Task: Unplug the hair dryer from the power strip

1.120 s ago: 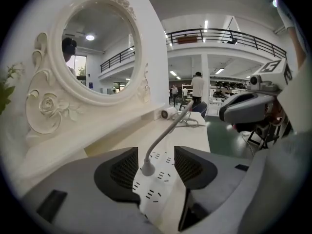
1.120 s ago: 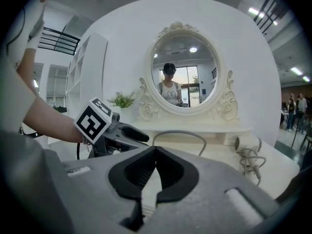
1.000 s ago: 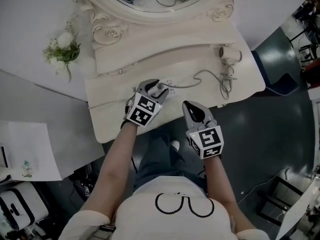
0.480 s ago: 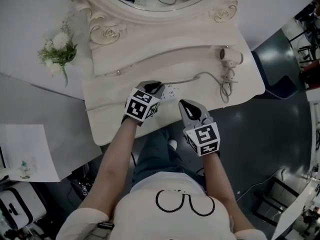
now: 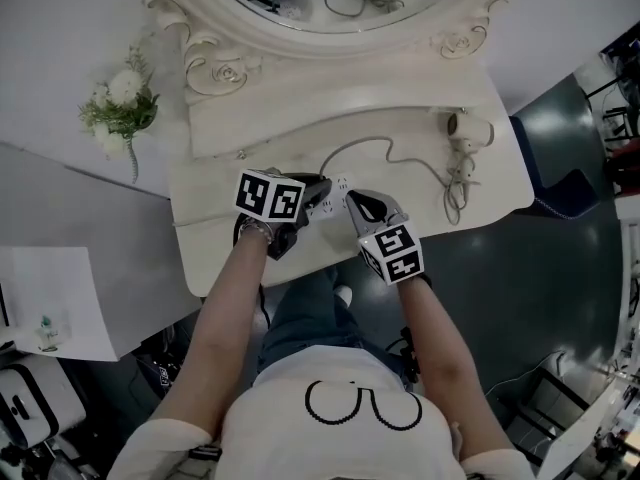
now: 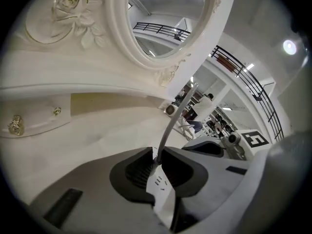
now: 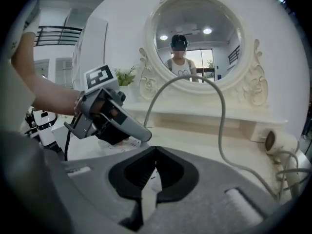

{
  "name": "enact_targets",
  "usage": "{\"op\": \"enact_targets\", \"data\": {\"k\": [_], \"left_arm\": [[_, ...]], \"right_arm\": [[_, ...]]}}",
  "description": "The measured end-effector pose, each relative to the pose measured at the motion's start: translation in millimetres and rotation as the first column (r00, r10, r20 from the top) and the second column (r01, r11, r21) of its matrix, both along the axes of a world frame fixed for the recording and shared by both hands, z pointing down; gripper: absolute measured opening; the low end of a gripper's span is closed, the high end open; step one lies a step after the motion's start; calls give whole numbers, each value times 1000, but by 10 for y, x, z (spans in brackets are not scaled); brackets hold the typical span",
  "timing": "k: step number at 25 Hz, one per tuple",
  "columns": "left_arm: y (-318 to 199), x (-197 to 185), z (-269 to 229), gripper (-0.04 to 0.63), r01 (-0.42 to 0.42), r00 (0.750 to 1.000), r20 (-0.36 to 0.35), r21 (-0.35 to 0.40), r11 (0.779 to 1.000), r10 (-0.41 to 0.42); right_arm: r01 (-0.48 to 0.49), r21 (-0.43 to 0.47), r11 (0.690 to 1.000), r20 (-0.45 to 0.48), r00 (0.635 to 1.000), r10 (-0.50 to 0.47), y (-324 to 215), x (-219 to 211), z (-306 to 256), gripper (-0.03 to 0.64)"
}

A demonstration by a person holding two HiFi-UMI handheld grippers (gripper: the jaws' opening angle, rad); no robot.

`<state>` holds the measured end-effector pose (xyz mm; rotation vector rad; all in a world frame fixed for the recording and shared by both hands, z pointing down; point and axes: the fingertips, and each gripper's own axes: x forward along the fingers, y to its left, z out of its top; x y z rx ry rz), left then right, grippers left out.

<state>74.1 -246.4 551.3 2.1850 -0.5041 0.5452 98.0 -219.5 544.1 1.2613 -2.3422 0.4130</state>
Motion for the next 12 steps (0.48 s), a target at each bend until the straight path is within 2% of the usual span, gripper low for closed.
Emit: {"op": "enact_targets", "data": {"k": [4,8,12], "left_arm": [[-33,-2,-1,58,4,1000,-10,-4,1000,-4],[-37,-24,3,62,-1,1000,0,10,1000,1],[-30,-18,-11,64,-17,1000,25,68,998,16]], "right_arm": [[18,-59,998,-85,996,-23,-104,-47,257,0],[-13,-71,997,-60,998,9,-95,-42,320,-2],[-16,-44,999,-86,996,13,-93,-64,315,-2]]}}
